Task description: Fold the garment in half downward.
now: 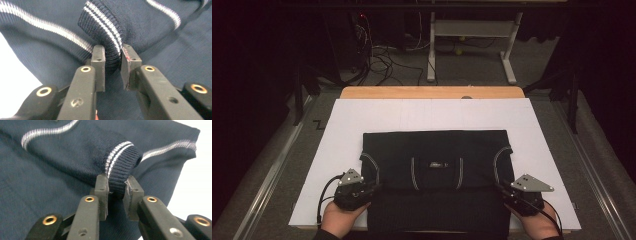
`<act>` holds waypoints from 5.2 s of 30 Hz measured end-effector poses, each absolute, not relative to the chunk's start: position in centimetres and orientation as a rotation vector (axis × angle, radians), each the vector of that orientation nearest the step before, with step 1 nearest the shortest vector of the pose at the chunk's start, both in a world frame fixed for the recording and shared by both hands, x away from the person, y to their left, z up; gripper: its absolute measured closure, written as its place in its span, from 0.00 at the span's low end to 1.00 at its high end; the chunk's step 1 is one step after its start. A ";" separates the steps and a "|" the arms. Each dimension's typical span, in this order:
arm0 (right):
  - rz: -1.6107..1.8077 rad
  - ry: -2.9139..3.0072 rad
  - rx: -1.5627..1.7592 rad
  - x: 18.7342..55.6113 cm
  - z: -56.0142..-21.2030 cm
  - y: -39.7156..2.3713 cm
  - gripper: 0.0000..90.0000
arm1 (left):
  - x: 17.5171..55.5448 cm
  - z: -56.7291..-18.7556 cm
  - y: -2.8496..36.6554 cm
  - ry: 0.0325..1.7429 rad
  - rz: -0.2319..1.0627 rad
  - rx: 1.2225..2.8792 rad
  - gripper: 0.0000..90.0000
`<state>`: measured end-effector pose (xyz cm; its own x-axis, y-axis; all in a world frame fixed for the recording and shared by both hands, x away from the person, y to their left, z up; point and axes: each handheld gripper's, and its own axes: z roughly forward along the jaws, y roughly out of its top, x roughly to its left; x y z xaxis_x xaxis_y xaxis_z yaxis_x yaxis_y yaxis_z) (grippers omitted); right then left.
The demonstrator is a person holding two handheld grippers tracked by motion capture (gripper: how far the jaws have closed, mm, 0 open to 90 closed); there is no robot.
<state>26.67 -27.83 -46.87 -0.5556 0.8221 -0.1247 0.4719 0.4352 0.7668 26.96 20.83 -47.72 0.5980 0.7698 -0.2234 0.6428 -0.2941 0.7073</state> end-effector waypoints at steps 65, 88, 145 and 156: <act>1.146 2.226 0.861 24.9 -44.5 -25.5 0.93 | 24.4 -45.0 17.5 0.917 0.299 2.113 0.76; 1.195 2.279 0.861 19.2 -45.3 -28.2 0.97 | 19.7 -45.9 18.5 0.893 0.210 2.132 0.63; 1.193 1.984 1.198 24.4 -46.3 -30.7 0.21 | 25.6 -46.8 25.8 1.090 0.411 1.874 0.00; 1.246 1.916 1.213 26.8 -45.1 -30.3 0.00 | 28.6 -46.2 26.1 1.072 0.408 1.846 0.00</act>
<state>26.82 -30.33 -45.15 -0.4439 0.8956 0.0285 0.3892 0.1641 0.9064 28.62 26.15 -46.22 0.5638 0.8109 -0.1567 0.5014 -0.1852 0.8451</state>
